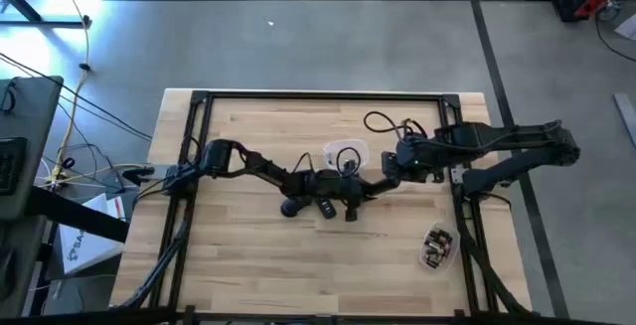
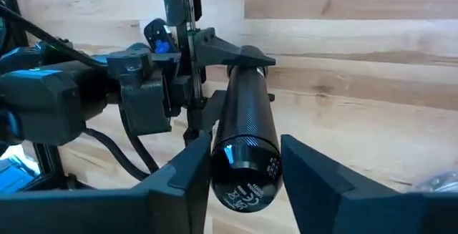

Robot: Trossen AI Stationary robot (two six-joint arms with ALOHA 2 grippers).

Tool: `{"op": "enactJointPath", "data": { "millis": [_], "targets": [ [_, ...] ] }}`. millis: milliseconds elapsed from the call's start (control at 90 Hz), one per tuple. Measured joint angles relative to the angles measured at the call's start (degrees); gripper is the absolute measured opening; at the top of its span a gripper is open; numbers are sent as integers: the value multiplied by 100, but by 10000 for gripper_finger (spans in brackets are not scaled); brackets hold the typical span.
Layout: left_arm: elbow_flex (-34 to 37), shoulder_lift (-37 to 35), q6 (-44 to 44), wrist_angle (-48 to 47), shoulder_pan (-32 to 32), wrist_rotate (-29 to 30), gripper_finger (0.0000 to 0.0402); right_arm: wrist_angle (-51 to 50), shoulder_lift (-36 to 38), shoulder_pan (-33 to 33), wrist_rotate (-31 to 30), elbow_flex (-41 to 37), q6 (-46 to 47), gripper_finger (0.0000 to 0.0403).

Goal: Insert battery
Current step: Open the flashlight cover

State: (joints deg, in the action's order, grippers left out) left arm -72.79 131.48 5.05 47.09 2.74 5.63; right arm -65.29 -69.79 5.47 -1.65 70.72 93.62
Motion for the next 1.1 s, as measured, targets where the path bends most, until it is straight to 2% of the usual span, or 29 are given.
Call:
{"op": "enactJointPath", "data": {
  "millis": [222,544,689,844,1100],
  "targets": [
    [-4,-4,-4,-44,-6,4,138,1,-1,14,13,0,-243,130],
    [-4,-7,-65,-48,-21,86,139,165,-1,20,187,0,-498,192],
    [-6,-7,-63,-51,-18,86,140,77,-1,20,74,0,-498,205],
    [-7,-7,-52,-53,-17,71,140,73,-1,20,49,0,-501,197],
    [-11,-7,-36,-64,-15,59,140,179,0,18,153,-210,-486,153]
  ]
}}
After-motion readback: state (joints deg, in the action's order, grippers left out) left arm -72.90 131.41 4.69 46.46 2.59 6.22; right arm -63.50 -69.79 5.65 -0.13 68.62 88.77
